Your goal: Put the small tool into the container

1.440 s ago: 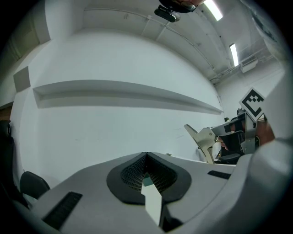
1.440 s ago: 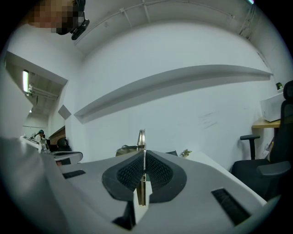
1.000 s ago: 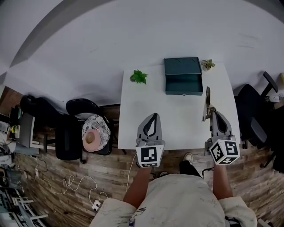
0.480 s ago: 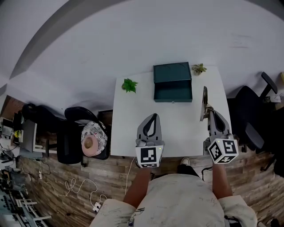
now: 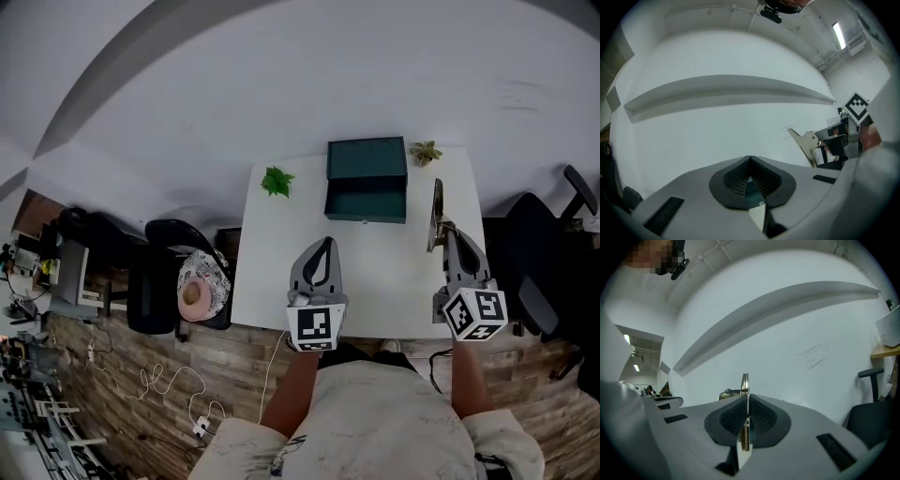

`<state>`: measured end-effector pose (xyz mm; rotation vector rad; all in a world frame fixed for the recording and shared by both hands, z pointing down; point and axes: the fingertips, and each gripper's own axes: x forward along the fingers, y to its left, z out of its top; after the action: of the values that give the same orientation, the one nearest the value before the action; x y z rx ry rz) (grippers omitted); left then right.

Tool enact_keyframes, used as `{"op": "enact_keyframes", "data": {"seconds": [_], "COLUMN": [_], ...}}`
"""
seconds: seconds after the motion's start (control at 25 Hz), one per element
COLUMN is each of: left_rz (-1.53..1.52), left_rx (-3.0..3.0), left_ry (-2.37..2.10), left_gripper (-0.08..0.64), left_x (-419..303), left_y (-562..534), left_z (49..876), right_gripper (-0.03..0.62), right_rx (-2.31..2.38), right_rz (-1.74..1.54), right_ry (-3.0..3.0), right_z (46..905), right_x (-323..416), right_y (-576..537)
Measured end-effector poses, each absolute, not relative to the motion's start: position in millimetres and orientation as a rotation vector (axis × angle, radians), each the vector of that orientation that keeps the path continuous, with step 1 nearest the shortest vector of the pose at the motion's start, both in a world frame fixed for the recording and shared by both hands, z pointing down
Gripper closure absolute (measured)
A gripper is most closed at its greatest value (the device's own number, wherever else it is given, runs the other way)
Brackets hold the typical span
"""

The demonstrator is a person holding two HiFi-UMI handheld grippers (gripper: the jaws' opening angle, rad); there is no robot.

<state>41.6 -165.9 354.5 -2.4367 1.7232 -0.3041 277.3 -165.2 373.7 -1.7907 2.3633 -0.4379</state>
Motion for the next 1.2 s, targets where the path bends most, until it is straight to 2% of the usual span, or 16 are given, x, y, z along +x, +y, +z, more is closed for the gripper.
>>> {"op": "enact_keyframes", "data": {"seconds": [1.2], "left_rz": [-0.147], "left_rx": [-2.422], "left_ry": [1.802], "left_gripper": [0.554], "left_x": [-17.1], "left_y": [-244.5], "left_z": [350.3], "right_gripper": [0.575], "right_rx": [-1.813], "right_rz": [-0.282], "right_ry": [2.478], "right_z": [349.1], "right_x": [219.4], "right_y": [-244.3]}}
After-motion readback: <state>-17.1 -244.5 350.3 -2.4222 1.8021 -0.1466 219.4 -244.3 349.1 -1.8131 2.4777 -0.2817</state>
